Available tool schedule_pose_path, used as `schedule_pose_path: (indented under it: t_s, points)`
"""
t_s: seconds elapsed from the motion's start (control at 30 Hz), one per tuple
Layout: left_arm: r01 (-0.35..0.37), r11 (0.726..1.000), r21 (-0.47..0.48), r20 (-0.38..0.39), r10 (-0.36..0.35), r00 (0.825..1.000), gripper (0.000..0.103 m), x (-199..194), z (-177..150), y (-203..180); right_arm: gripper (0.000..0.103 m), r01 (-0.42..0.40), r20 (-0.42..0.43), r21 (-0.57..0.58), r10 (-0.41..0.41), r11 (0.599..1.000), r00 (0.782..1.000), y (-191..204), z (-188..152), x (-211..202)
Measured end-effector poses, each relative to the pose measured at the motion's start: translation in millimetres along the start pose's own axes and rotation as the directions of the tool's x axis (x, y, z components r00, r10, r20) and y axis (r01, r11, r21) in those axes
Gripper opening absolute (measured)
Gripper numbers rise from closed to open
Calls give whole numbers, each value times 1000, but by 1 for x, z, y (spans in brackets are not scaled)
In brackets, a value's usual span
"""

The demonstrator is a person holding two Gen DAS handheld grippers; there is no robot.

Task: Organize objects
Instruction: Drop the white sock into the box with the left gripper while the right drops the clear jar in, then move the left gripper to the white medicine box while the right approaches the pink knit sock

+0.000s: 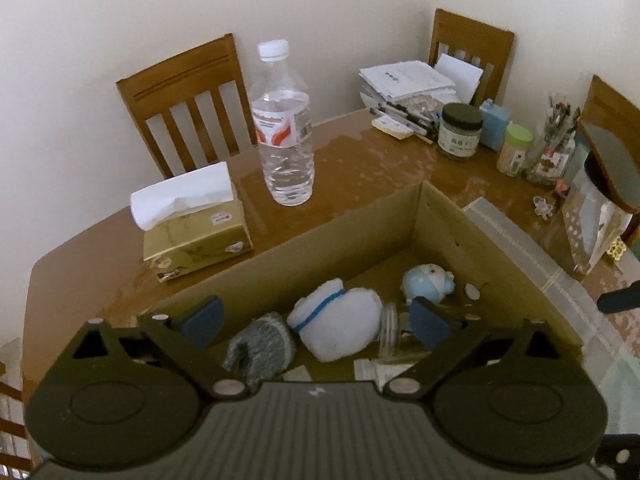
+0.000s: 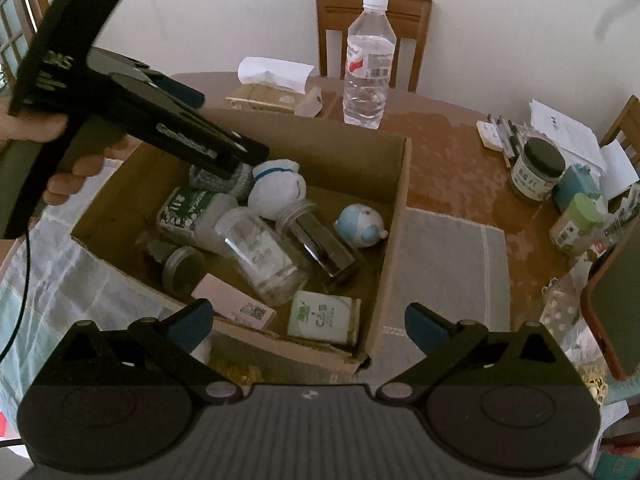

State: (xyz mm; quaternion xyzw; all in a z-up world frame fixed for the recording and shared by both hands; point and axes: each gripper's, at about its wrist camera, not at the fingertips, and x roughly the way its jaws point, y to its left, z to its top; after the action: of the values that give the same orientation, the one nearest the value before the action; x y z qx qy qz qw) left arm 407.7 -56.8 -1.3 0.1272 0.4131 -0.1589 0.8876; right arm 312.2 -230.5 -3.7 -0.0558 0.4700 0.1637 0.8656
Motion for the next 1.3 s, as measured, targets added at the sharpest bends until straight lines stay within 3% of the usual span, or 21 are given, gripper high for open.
schedule_pose_path:
  t_s: [0.37,0.63,0.97,1.3]
  points:
    - [-5,999,-35,35,7,999,101,-48,-36,-6,103,3,-20,40,-2,999,1000,8,-39,-5]
    - [-1,997,-72,-8,1,1000,101,-74,-83,-30,103,54,-18,47,-53,997,998,25,-91,-8]
    - [-6,981,-195,-49,-4,999,101,-78,-132,-42,103,64,-10,55,-63,996,998,40,-130,-7]
    - [-47,987,-153,-74,36,997,101,-68,-148,-67,103,42,-33,100,-39,994,999,40,-146,-4]
